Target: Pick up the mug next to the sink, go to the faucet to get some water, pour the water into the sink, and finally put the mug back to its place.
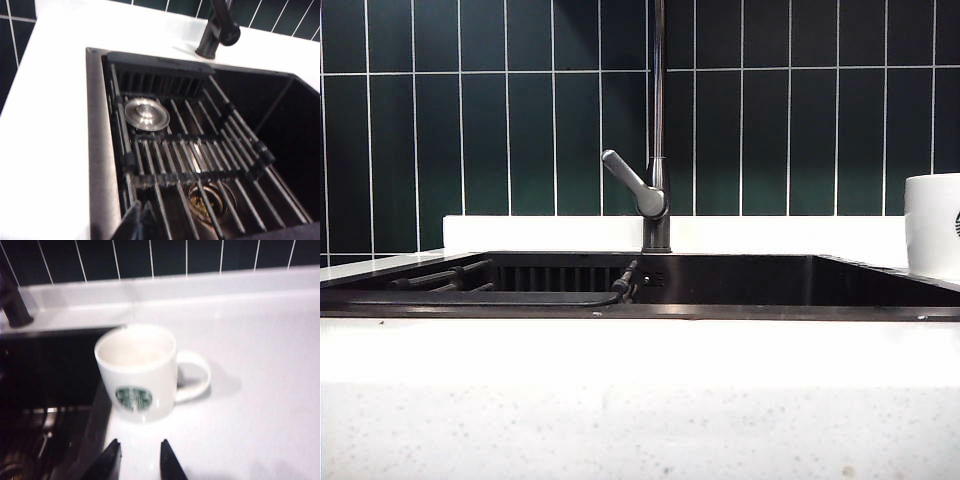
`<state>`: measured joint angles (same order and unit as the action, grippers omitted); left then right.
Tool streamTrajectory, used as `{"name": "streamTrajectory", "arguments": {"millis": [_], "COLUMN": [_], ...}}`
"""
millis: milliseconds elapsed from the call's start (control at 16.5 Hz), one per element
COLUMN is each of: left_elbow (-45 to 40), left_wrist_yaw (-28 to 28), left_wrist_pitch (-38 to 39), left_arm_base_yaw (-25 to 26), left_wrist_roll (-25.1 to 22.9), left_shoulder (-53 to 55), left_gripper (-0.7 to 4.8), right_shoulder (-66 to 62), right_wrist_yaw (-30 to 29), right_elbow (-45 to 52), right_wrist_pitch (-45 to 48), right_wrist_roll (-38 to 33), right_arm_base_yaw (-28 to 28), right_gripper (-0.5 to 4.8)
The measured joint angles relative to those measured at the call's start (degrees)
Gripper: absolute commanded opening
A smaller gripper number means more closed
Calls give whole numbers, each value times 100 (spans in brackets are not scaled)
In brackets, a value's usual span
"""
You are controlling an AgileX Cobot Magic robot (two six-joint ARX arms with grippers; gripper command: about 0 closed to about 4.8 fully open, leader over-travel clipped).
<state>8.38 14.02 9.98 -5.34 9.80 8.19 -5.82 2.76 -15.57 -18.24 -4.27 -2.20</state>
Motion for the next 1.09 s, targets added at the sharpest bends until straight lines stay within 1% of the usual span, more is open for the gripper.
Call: {"name": "streamTrajectory", "arguments": {"millis": [182, 304, 364, 425, 486, 729, 911, 1093], "left_elbow": [0, 0, 0, 0, 0, 0, 0, 0], "left_wrist_yaw": [-2, -2, -4, -4, -2, -4, -4, -2], "left_wrist_pitch": [46, 57, 57, 57, 57, 179, 184, 197], "left_arm_base_yaw": [0, 0, 0, 0, 0, 0, 0, 0], "left_wrist_roll": [-42, -170, -212, -229, -232, -234, -234, -234], "left_shoulder": [0, 0, 0, 0, 0, 0, 0, 0], "left_gripper": [-2, -2, -2, -2, -2, -2, -2, -2], "right_shoulder": [-4, 9, 9, 9, 9, 7, 11, 125], "right_wrist_yaw": [96, 153, 157, 160, 160, 166, 166, 127], "right_elbow": [227, 225, 232, 284, 365, 938, 1134, 1344], "right_wrist_pitch": [-98, -46, -50, 42, 131, 463, 658, 804], "right_wrist_roll": [-142, -529, -686, -708, -695, -282, -160, 142], "right_arm_base_yaw": [0, -2, -2, -2, -2, -4, -4, -4], "right_gripper": [116, 116, 106, 62, -3, -7, -7, -7]}}
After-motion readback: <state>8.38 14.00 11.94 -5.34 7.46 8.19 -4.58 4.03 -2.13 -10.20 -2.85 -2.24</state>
